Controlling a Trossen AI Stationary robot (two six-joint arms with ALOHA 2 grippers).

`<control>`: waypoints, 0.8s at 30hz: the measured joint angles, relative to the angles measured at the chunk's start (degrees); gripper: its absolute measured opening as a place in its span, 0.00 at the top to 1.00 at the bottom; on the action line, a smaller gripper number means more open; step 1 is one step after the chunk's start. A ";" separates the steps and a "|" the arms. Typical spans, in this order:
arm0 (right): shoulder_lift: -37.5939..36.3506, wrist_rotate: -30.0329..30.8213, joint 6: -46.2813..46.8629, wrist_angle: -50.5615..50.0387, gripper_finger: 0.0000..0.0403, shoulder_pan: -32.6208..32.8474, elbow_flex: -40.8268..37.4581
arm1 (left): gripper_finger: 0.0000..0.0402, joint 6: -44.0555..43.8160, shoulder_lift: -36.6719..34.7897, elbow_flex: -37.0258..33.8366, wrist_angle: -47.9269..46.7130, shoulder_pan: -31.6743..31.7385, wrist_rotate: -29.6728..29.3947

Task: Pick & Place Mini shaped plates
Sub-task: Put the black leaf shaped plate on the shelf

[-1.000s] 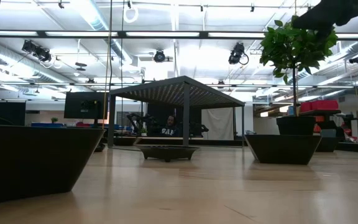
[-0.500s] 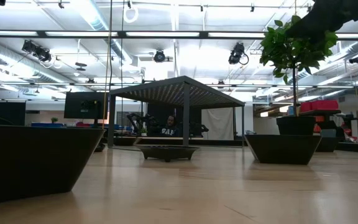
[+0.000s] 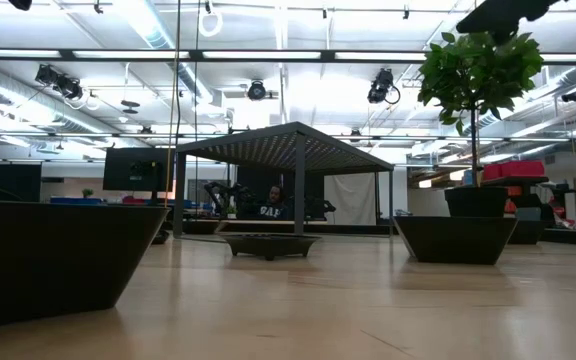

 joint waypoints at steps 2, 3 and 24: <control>1.13 0.00 0.00 -2.31 0.98 0.00 1.71 | 0.99 0.00 1.47 0.00 0.01 0.00 0.00; 1.67 -0.02 0.01 -3.56 0.98 0.00 2.43 | 0.99 0.00 2.28 0.00 -0.02 0.02 0.00; 10.05 -4.58 6.23 -14.57 0.98 -0.02 4.35 | 0.99 -10.76 15.93 -0.02 1.42 0.00 1.20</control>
